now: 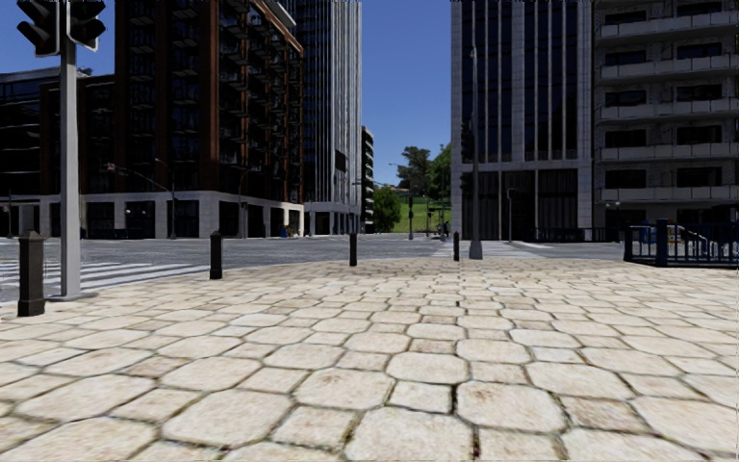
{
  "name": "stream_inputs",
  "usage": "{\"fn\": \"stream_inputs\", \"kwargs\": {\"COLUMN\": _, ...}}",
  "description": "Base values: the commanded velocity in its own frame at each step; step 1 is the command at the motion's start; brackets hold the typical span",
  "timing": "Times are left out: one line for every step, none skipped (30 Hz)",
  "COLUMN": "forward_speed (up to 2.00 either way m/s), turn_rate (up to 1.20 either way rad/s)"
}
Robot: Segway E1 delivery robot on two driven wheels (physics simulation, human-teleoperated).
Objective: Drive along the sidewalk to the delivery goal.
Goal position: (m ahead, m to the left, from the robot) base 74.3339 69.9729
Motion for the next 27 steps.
{"fn": "stream_inputs", "kwargs": {"forward_speed": 2.0, "turn_rate": 0.42}}
{"fn": "stream_inputs", "kwargs": {"forward_speed": 2.0, "turn_rate": 0.42}}
{"fn": "stream_inputs", "kwargs": {"forward_speed": 2.0, "turn_rate": 0.42}}
{"fn": "stream_inputs", "kwargs": {"forward_speed": 2.0, "turn_rate": 0.42}}
{"fn": "stream_inputs", "kwargs": {"forward_speed": 2.0, "turn_rate": 0.42}}
{"fn": "stream_inputs", "kwargs": {"forward_speed": 2.0, "turn_rate": 0.42}}
{"fn": "stream_inputs", "kwargs": {"forward_speed": 2.0, "turn_rate": 0.42}}
{"fn": "stream_inputs", "kwargs": {"forward_speed": 2.0, "turn_rate": 0.42}}
{"fn": "stream_inputs", "kwargs": {"forward_speed": 2.0, "turn_rate": 0.42}}
{"fn": "stream_inputs", "kwargs": {"forward_speed": 2.0, "turn_rate": 0.42}}
{"fn": "stream_inputs", "kwargs": {"forward_speed": 2.0, "turn_rate": 0.42}}
{"fn": "stream_inputs", "kwargs": {"forward_speed": 2.0, "turn_rate": 0.41}}
{"fn": "stream_inputs", "kwargs": {"forward_speed": 2.0, "turn_rate": 0.41}}
{"fn": "stream_inputs", "kwargs": {"forward_speed": 2.0, "turn_rate": 0.4}}
{"fn": "stream_inputs", "kwargs": {"forward_speed": 2.0, "turn_rate": 0.4}}
{"fn": "stream_inputs", "kwargs": {"forward_speed": 2.0, "turn_rate": 0.4}}
{"fn": "stream_inputs", "kwargs": {"forward_speed": 2.0, "turn_rate": 0.4}}
{"fn": "stream_inputs", "kwargs": {"forward_speed": 2.0, "turn_rate": 0.4}}
{"fn": "stream_inputs", "kwargs": {"forward_speed": 2.0, "turn_rate": 0.4}}
{"fn": "stream_inputs", "kwargs": {"forward_speed": 2.0, "turn_rate": 0.4}}
{"fn": "stream_inputs", "kwargs": {"forward_speed": 2.0, "turn_rate": 0.4}}
{"fn": "stream_inputs", "kwargs": {"forward_speed": 2.0, "turn_rate": 0.4}}
{"fn": "stream_inputs", "kwargs": {"forward_speed": 2.0, "turn_rate": 0.4}}
{"fn": "stream_inputs", "kwargs": {"forward_speed": 2.0, "turn_rate": 0.4}}
{"fn": "stream_inputs", "kwargs": {"forward_speed": 2.0, "turn_rate": 0.4}}
{"fn": "stream_inputs", "kwargs": {"forward_speed": 2.0, "turn_rate": 0.4}}
{"fn": "stream_inputs", "kwargs": {"forward_speed": 2.0, "turn_rate": 0.4}}
